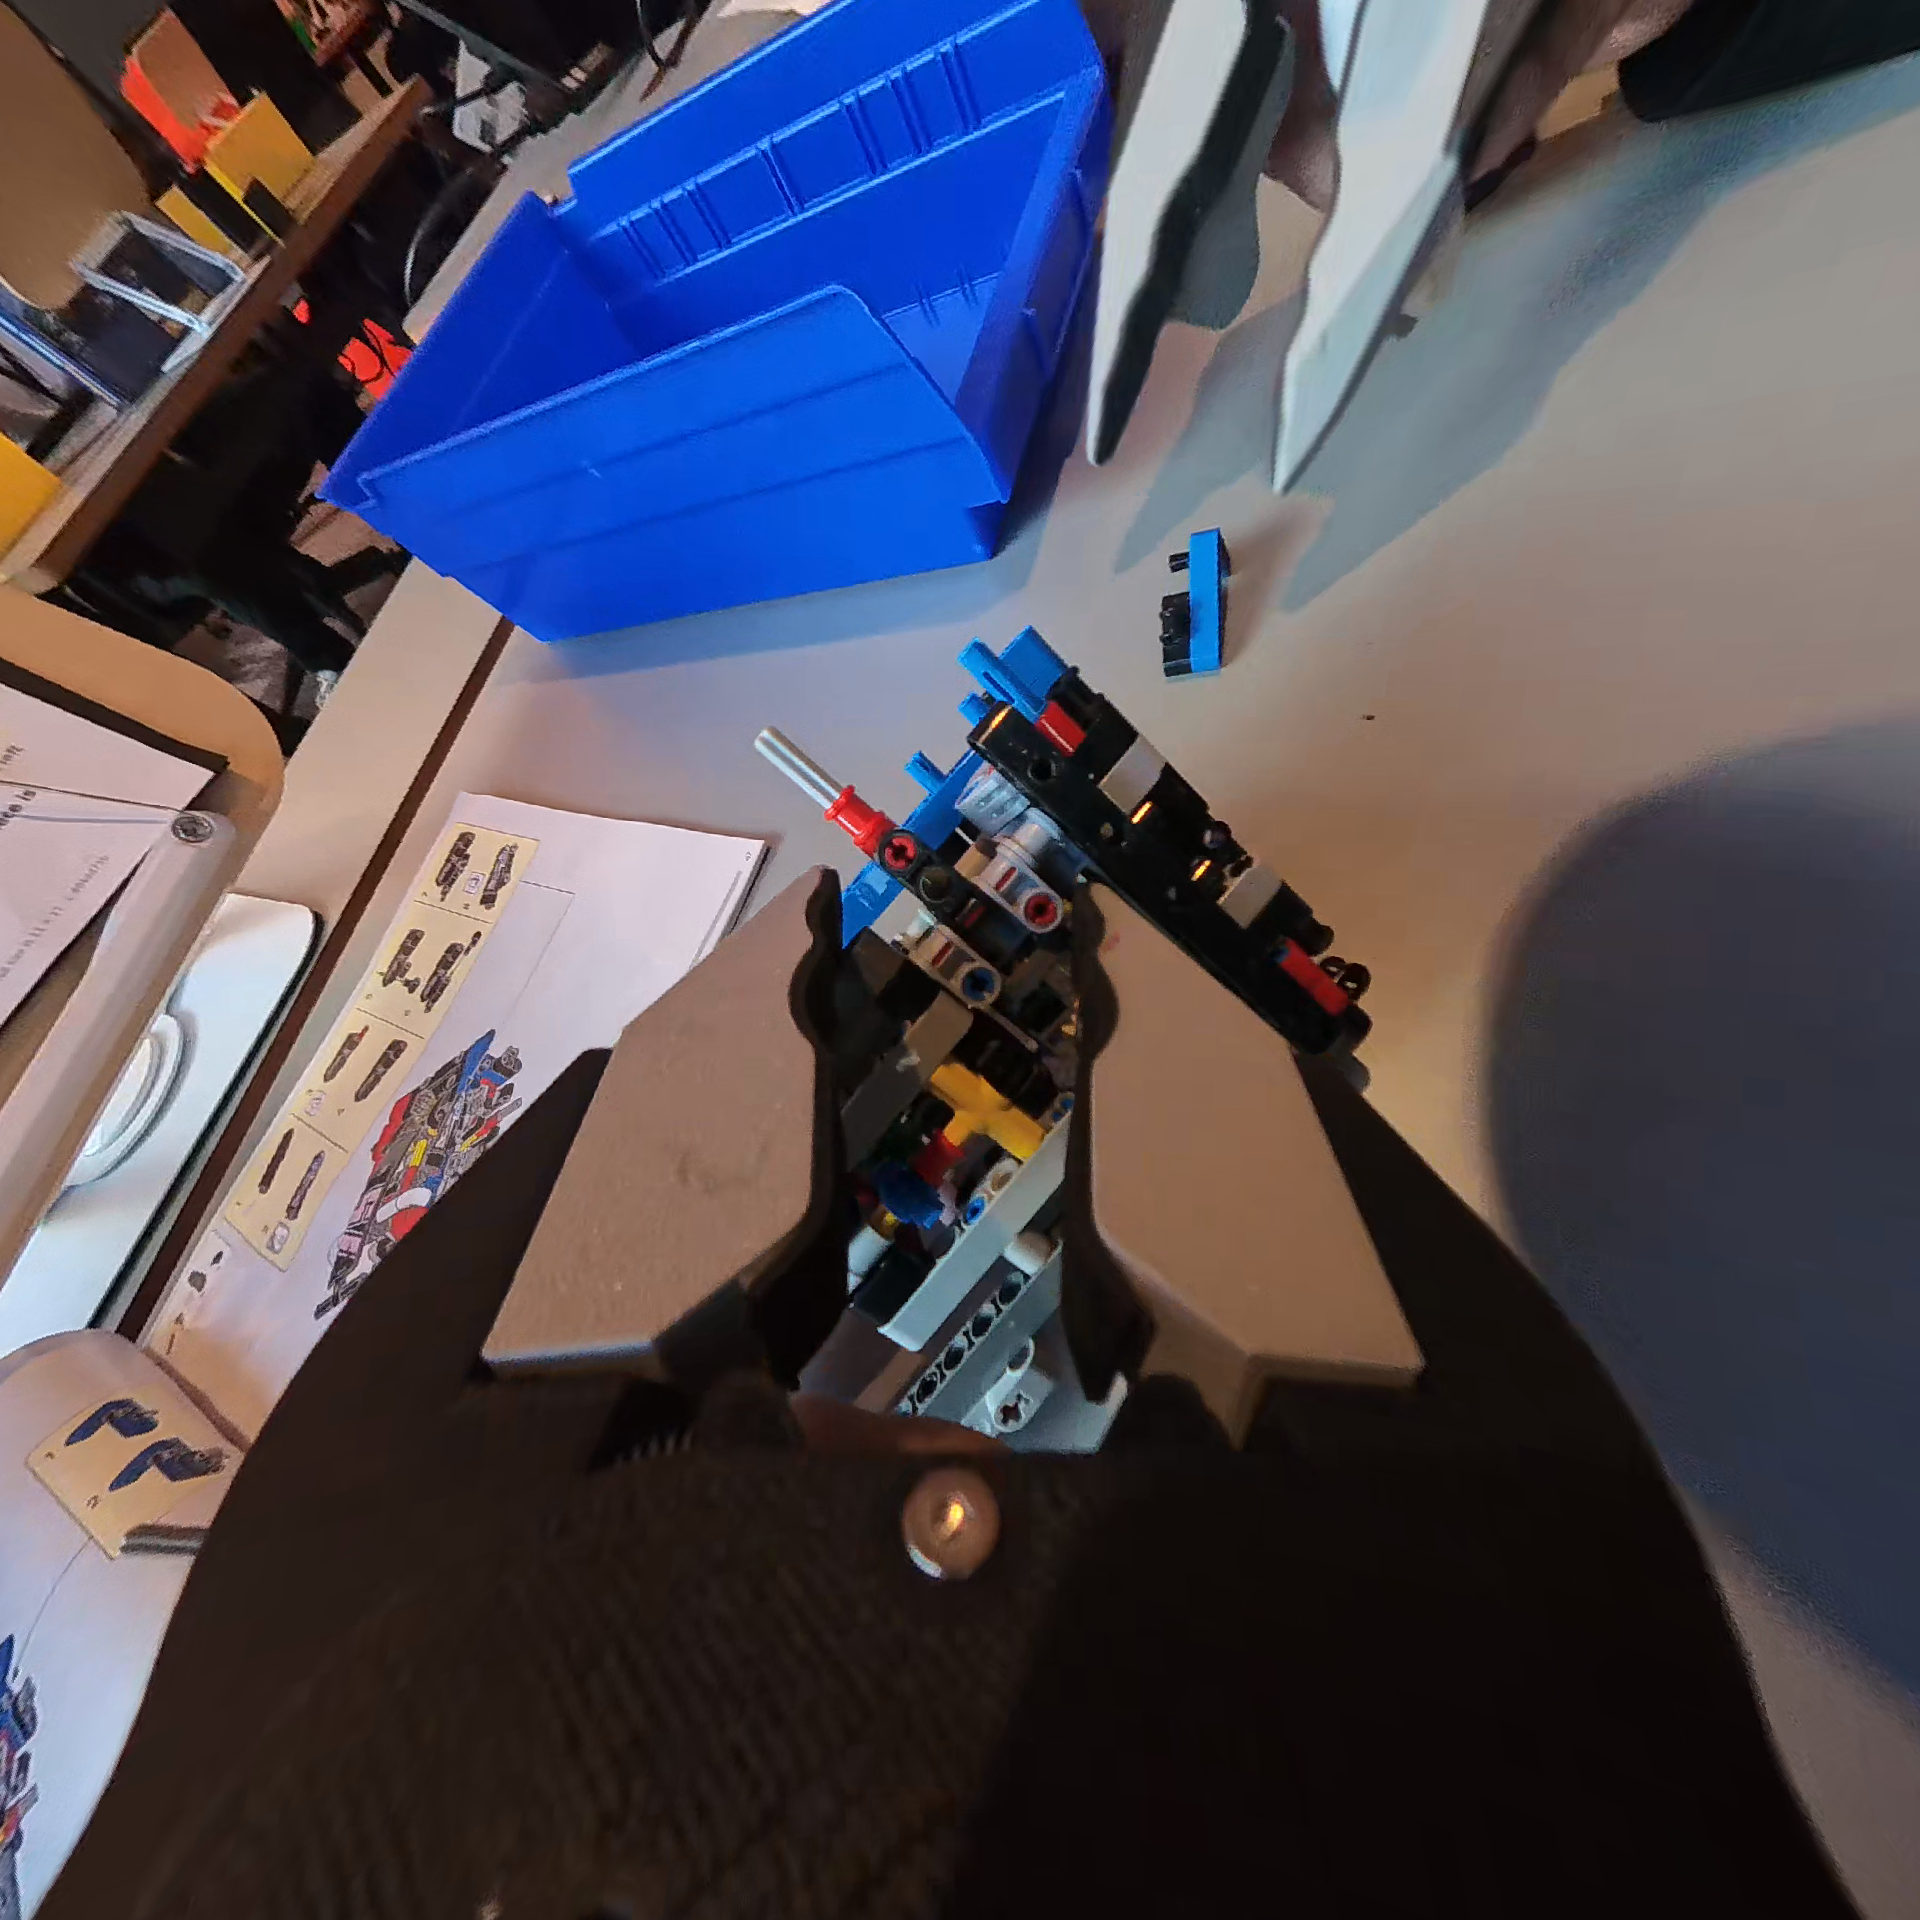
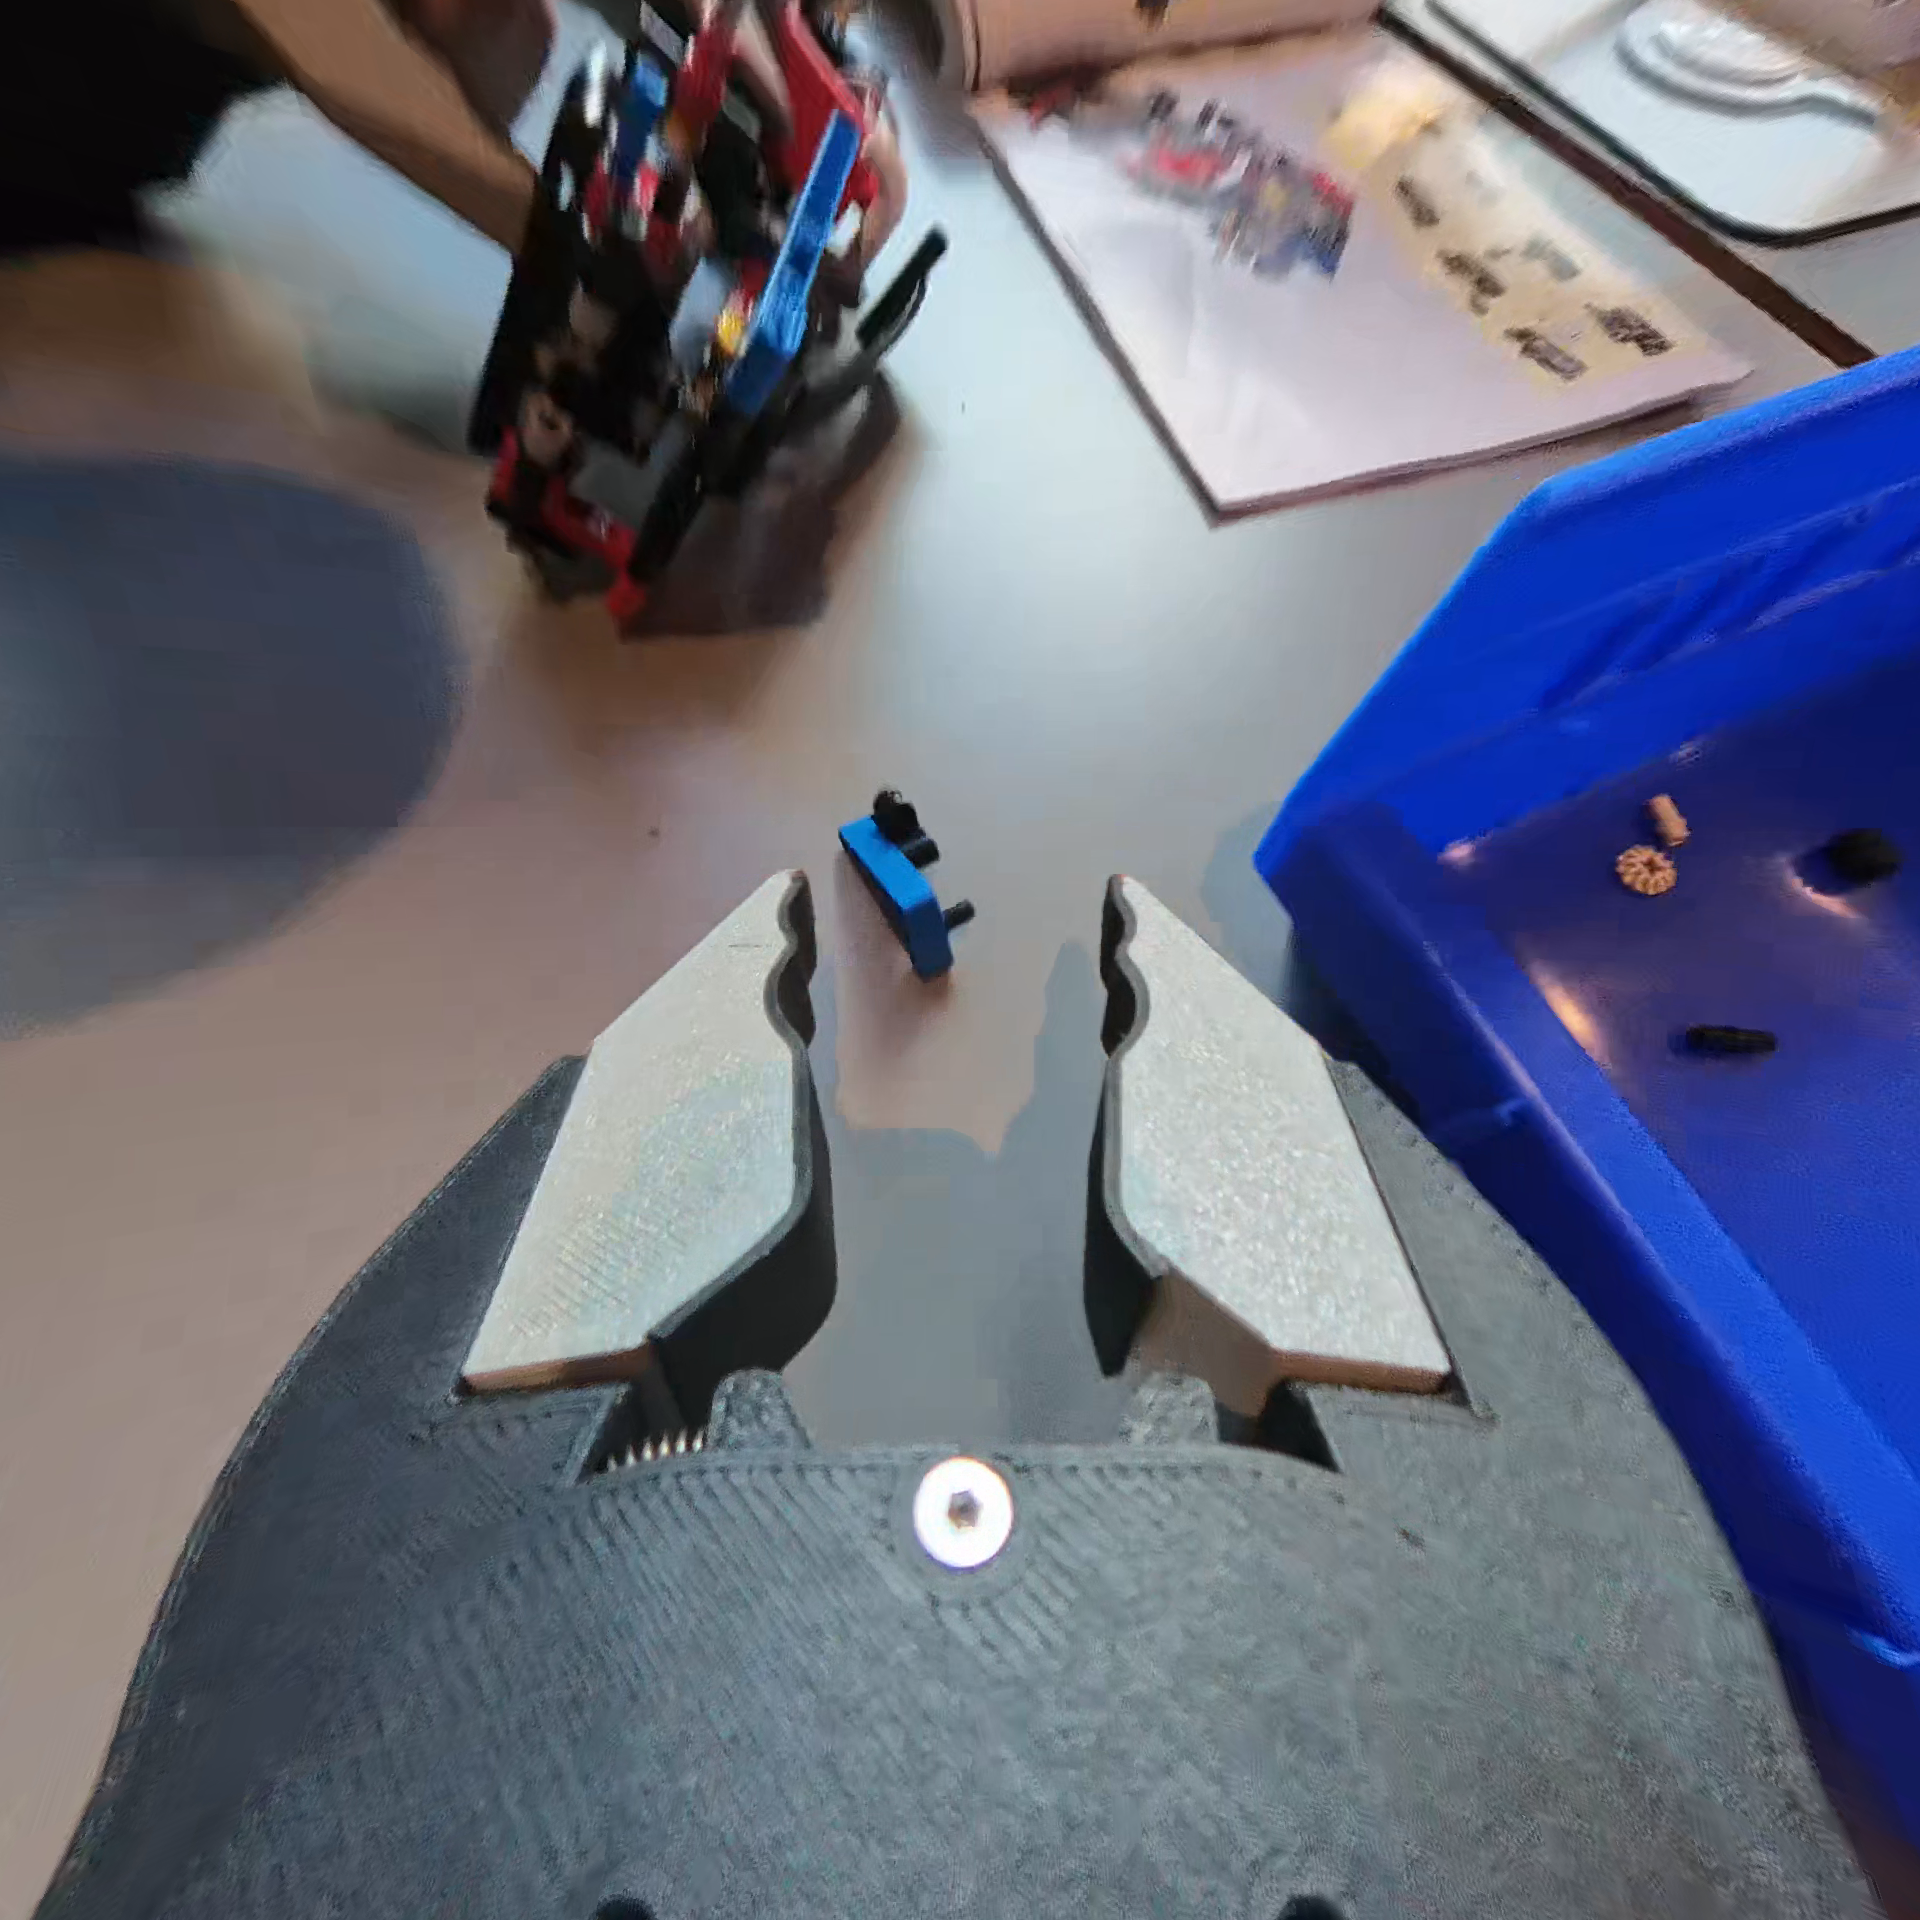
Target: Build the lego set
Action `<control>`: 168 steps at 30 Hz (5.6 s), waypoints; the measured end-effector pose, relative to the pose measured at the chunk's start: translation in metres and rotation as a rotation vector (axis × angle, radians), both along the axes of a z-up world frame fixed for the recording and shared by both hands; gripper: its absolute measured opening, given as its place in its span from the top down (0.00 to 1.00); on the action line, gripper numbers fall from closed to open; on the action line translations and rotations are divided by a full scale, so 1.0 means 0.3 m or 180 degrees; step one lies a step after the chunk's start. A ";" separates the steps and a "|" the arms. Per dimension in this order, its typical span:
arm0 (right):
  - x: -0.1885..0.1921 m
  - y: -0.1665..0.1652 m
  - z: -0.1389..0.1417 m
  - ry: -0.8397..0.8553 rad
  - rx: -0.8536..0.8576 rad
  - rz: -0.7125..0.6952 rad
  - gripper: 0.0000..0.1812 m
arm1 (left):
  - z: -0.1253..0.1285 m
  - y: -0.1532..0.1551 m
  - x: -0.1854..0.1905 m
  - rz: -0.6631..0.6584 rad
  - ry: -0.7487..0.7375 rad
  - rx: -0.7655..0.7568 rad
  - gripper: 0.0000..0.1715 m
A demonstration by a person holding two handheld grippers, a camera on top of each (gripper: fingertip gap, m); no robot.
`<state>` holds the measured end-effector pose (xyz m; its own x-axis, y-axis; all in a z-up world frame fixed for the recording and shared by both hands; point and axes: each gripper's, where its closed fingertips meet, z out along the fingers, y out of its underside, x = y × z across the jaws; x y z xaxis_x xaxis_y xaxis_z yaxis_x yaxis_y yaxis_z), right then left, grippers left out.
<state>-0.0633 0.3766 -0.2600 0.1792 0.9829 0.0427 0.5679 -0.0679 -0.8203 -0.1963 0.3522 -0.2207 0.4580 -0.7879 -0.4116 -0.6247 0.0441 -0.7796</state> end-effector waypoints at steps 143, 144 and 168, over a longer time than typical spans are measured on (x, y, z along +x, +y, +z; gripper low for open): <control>-0.064 -0.031 -0.077 -0.0554 0.1019 0.0699 0.96 | 0.009 0.013 0.004 0.0235 -0.0060 0.0301 0.75; -0.072 -0.035 -0.058 -0.0482 0.1137 0.0694 0.96 | 0.009 0.012 0.004 0.0225 -0.0051 0.0299 0.75; -0.333 -0.023 0.236 0.1350 0.1412 0.1196 0.97 | 0.022 -0.022 -0.012 -0.0254 -0.0417 -0.0776 0.79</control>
<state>-0.1631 0.3697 -0.1893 -0.0781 0.8875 0.4541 0.1139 0.4605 -0.8803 -0.1998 0.3456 -0.2142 0.4274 -0.8920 -0.1472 -0.5202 -0.1095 -0.8470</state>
